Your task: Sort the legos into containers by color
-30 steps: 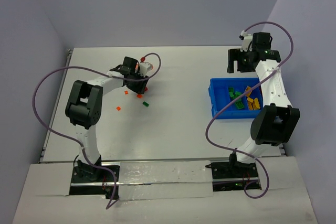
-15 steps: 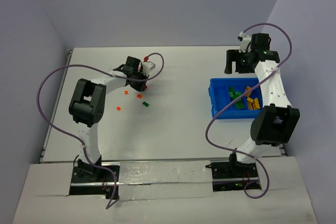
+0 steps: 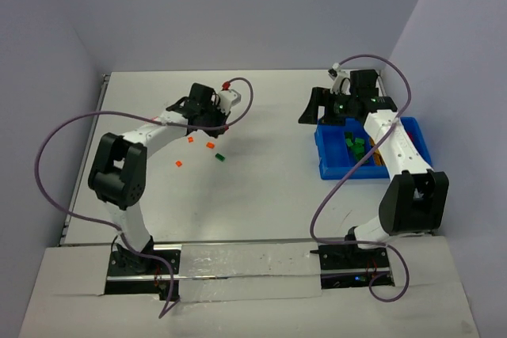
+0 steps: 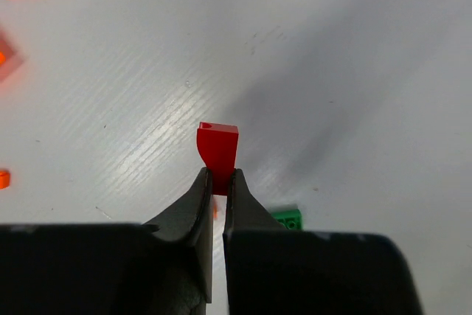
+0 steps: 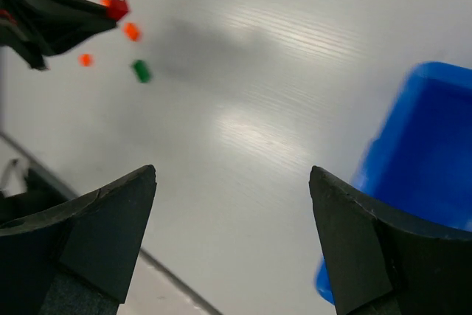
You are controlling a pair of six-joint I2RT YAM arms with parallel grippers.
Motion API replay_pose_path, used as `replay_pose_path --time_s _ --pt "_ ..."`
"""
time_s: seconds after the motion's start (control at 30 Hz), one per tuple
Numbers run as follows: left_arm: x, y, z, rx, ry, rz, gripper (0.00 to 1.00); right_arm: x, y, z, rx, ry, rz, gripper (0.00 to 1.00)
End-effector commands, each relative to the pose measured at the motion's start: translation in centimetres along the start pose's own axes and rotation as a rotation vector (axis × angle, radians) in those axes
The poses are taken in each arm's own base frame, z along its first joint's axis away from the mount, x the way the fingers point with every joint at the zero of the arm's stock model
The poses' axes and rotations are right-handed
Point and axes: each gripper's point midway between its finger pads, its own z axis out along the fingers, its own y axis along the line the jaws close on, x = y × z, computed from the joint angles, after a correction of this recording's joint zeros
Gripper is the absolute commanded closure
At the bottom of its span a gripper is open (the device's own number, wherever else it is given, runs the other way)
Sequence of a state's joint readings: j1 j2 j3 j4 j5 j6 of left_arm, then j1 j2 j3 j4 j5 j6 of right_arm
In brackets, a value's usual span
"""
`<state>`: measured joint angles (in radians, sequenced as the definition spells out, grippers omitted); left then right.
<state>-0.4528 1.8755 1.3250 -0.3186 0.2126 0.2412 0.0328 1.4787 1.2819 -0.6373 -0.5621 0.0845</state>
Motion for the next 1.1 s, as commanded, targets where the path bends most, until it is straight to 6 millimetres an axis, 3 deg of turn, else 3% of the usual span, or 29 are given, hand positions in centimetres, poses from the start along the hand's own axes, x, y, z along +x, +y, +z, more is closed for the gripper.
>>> replay_pose_path --time_s 0.0,0.13,0.27,0.43,0.67,0.8,0.93,1.07 --pt "-5.3 -4.2 -5.7 0.075 -0.173 0.077 1.0 -0.4 5.3 1.3 -0.265 0.007 0.086 0.08" --pt "-6.9 -9.3 -8.7 0.145 -0.257 0.152 1.0 1.5 10.1 2.7 -0.48 0.118 0.107 0.01" --pt "-8.3 -12.7 -11.4 0.226 -0.328 0.17 1.0 3.6 13.3 3.4 -0.572 0.204 0.071 0.0" --pt "-9.4 -16.0 -13.6 0.322 -0.368 0.193 1.0 4.7 15.6 3.3 -0.63 0.241 -0.003 0.0" --pt "-9.6 -17.7 -14.6 0.379 -0.378 0.213 1.0 5.5 17.1 2.8 -0.703 0.267 -0.038 0.14" --pt "-9.4 -18.1 -14.9 0.401 -0.384 0.219 1.0 5.7 17.3 2.8 -0.725 0.28 -0.033 0.39" --pt "-9.4 -18.3 -15.2 0.408 -0.39 0.224 1.0 5.8 17.5 2.8 -0.747 0.294 -0.024 0.55" --pt "-9.2 -18.4 -15.3 0.412 -0.389 0.23 1.0 6.0 17.9 2.3 -0.793 0.314 -0.015 0.56"
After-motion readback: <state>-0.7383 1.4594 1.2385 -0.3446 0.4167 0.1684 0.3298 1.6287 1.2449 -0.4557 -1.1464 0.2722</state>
